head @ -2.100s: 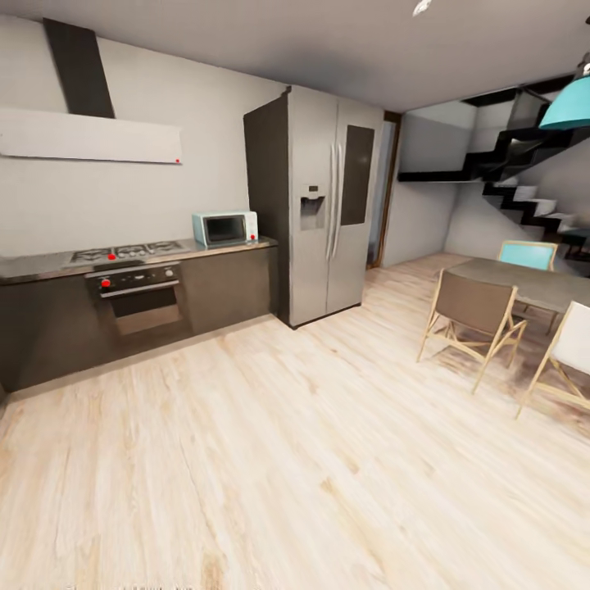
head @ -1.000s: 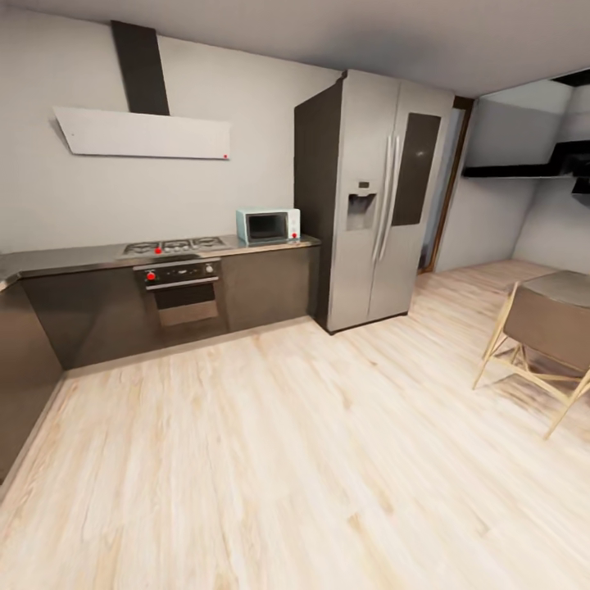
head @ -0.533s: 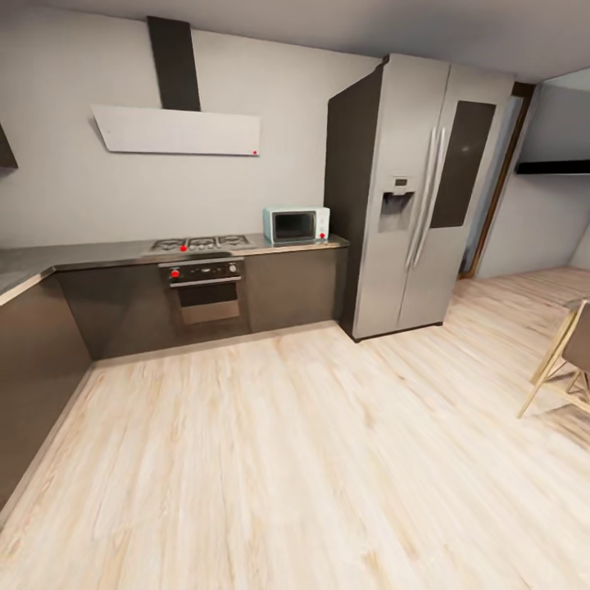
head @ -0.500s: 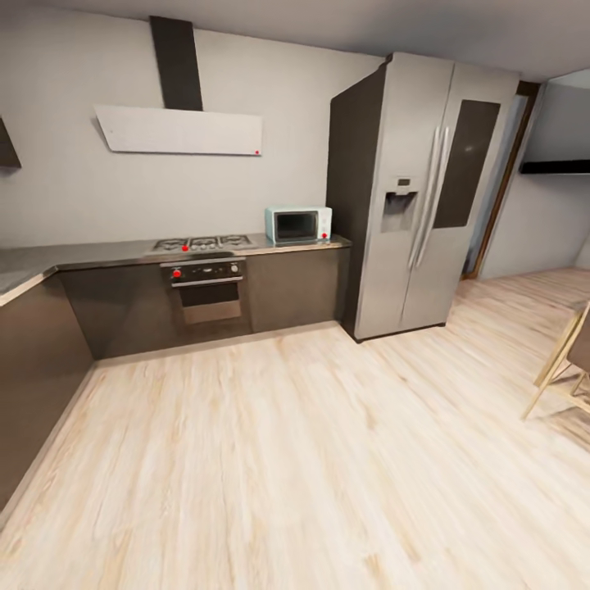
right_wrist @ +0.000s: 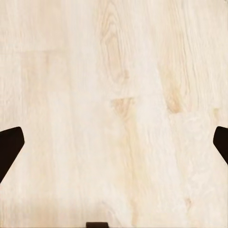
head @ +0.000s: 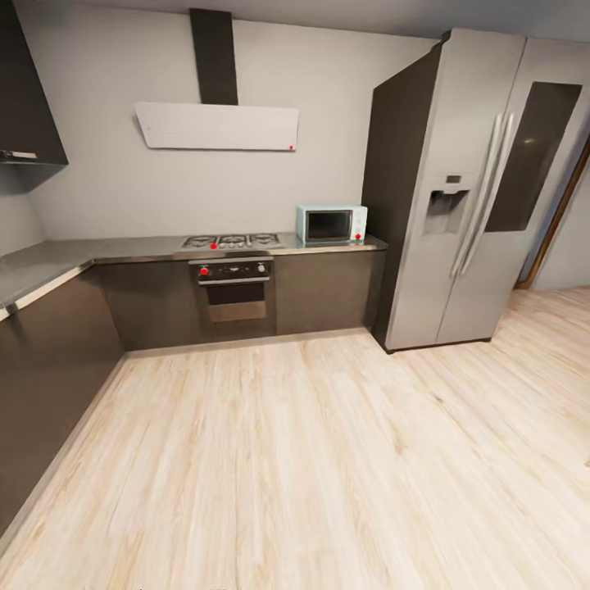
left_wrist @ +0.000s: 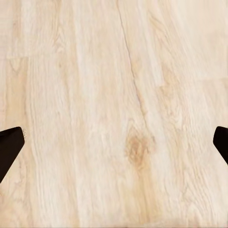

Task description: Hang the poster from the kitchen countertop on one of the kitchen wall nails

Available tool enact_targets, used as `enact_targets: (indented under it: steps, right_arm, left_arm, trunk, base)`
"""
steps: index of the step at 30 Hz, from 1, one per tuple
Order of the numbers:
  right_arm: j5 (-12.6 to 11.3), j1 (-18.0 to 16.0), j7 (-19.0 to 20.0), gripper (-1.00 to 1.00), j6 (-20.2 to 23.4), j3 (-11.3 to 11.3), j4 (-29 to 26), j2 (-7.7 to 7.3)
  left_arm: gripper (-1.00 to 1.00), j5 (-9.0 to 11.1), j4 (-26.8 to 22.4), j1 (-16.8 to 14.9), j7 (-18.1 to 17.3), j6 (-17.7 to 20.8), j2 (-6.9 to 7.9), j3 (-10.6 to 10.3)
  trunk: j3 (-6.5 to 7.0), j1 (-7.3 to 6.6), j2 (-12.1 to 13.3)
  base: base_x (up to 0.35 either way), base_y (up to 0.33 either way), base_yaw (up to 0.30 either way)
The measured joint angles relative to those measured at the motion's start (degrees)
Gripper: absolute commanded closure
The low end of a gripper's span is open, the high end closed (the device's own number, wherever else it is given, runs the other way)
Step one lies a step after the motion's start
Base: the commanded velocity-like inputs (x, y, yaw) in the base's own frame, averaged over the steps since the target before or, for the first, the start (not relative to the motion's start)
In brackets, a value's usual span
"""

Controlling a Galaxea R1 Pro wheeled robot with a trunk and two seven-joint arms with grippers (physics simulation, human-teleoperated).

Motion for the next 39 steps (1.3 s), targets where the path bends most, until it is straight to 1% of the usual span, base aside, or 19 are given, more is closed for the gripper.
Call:
enact_targets:
  steps: [2, 6, 24, 33, 39]
  right_arm:
    - [0.03, 0.00, -0.98, -1.00, 0.03, 0.00, 0.02, 0.09]
    - [0.04, 0.00, -1.71, -1.00, 0.05, 0.00, 0.06, 0.38]
    - [0.04, 0.00, -2.07, -1.00, 0.13, 0.07, 0.09, 0.52]
    - [0.08, 0.02, -1.71, -1.00, 0.23, 0.11, 0.23, 0.29]
    - [0.05, 0.00, -1.68, -1.00, 0.15, 0.11, 0.25, 0.19]
  left_arm:
    - [-1.00, -0.01, 0.00, 0.01, -0.03, 0.00, 0.00, 0.00]
    - [-1.00, -0.02, 0.00, -0.01, -0.03, 0.00, 0.00, 0.00]
    - [-1.00, -0.02, 0.01, 0.00, -0.03, 0.00, 0.00, 0.00]
    - [-1.00, -0.01, 0.02, 0.00, 0.01, 0.00, 0.00, 0.01]
    - [-1.00, 0.02, 0.02, -0.02, -0.06, 0.02, 0.00, 1.02]
  trunk:
    - [-0.09, 0.01, 0.00]
    - [-0.26, 0.01, 0.00]
    - [-1.05, 0.01, 0.00]
    - [-1.19, -0.01, 0.00]
    - [-1.19, -0.01, 0.00]
  base:
    - [0.047, -0.009, 0.254]
    - [0.021, -0.004, 0.253]
    - [0.011, -0.011, 0.249]
    - [0.188, -0.203, 0.060]
    - [0.246, -0.238, 0.003]
